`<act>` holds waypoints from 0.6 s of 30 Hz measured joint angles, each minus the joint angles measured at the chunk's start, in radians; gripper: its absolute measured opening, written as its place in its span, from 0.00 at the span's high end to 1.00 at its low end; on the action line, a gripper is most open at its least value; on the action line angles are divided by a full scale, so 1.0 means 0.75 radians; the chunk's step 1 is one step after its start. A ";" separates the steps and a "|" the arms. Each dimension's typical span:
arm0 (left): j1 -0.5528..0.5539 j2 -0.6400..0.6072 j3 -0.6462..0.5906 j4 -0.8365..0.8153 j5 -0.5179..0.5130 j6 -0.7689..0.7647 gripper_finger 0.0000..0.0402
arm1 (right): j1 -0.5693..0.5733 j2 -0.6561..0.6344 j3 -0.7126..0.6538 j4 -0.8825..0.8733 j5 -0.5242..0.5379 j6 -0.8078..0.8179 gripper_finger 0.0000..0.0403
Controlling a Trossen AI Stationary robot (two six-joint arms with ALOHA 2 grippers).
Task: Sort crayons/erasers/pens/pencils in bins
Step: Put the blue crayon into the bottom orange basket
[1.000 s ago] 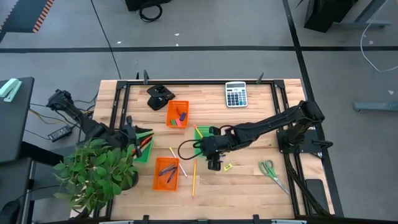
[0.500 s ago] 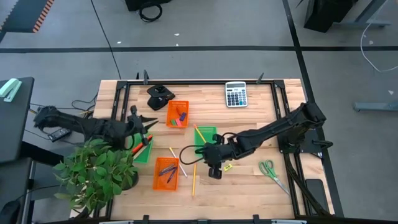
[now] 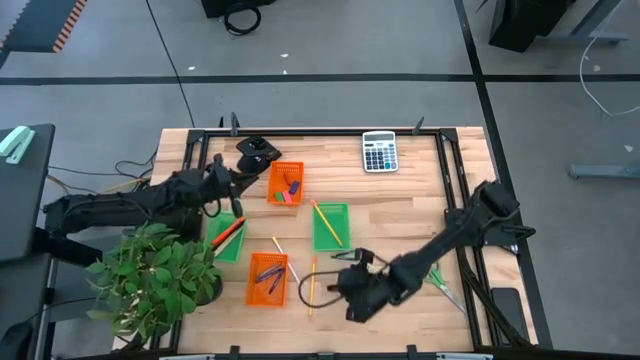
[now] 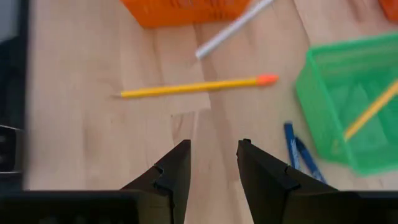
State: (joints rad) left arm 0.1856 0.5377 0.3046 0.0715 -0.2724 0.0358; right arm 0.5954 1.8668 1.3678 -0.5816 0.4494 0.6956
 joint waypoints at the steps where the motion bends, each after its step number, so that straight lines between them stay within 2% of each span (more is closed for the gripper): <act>1: 0.009 0.017 0.000 0.013 0.021 -0.014 0.90 | 0.019 0.027 0.000 -0.009 0.031 0.025 0.66; 5: 0.010 0.087 0.000 0.036 0.091 -0.071 0.92 | 0.061 0.102 -0.001 -0.032 0.053 0.016 0.66; 12: -0.004 0.242 0.000 0.192 0.103 -0.108 0.94 | 0.082 0.130 -0.007 0.039 0.164 -0.159 0.66; 15: -0.021 0.288 0.000 0.190 0.181 -0.106 0.94 | 0.104 0.124 -0.076 0.138 0.289 -0.184 0.66; 18: -0.045 0.322 0.000 0.174 0.204 -0.107 0.93 | 0.122 0.116 -0.175 0.264 0.313 -0.164 0.68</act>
State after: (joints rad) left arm 0.1518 0.7791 0.3046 0.2019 -0.1194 -0.0441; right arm 0.6866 1.9536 1.2363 -0.3837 0.6840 0.5727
